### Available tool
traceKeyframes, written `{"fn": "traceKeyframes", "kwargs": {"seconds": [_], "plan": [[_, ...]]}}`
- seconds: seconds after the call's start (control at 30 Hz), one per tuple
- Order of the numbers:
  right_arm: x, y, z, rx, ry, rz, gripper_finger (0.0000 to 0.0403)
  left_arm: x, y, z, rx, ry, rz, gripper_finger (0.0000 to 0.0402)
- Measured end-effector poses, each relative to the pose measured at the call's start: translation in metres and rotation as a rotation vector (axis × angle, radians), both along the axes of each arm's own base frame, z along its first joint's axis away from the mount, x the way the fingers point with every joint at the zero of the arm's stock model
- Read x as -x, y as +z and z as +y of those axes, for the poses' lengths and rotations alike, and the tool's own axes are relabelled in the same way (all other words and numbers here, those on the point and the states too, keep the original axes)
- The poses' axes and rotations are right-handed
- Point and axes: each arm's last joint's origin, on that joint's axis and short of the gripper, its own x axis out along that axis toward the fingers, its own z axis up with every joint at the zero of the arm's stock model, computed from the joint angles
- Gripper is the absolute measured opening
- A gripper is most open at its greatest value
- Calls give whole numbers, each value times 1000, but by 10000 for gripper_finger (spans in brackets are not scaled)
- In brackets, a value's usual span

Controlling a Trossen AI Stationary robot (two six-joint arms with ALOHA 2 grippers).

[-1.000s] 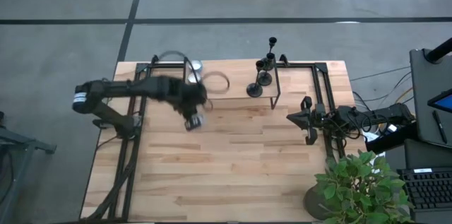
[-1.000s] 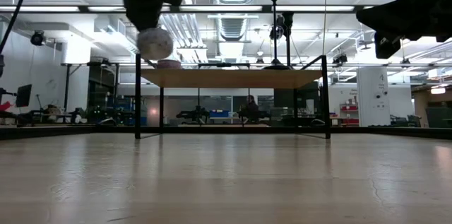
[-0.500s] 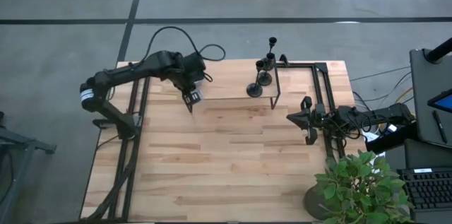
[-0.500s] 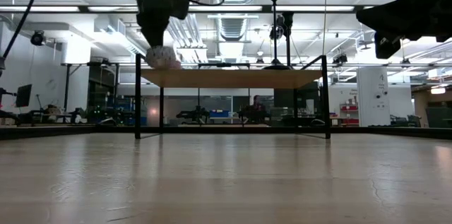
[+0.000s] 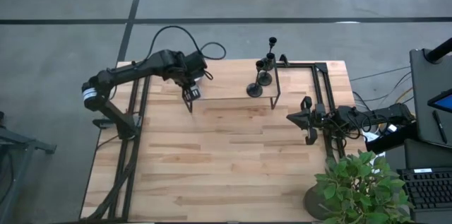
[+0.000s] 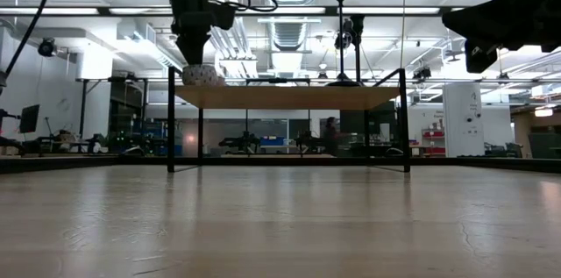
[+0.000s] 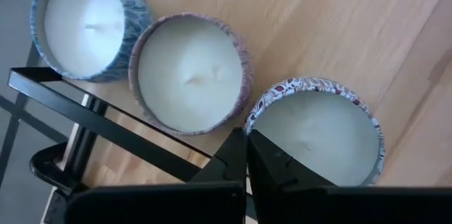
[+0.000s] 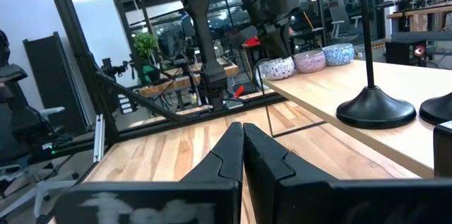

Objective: Pick & Place candle stick holders
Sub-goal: Put the red scented candle on the shelf aligned with the other scented candles, then return to Home Position

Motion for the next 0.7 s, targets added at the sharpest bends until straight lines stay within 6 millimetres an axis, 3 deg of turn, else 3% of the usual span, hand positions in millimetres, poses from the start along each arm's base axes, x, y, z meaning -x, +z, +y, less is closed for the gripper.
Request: {"fn": "traceKeyframes", "kwargs": {"seconds": [0.47, 0.7], "plan": [[0, 0, 0, 0, 0, 0, 9, -1, 12, 1, -21, 27, -44, 55], [0, 0, 0, 0, 0, 0, 9, 2, 38, -3, -21, 50, -131, 83]]}}
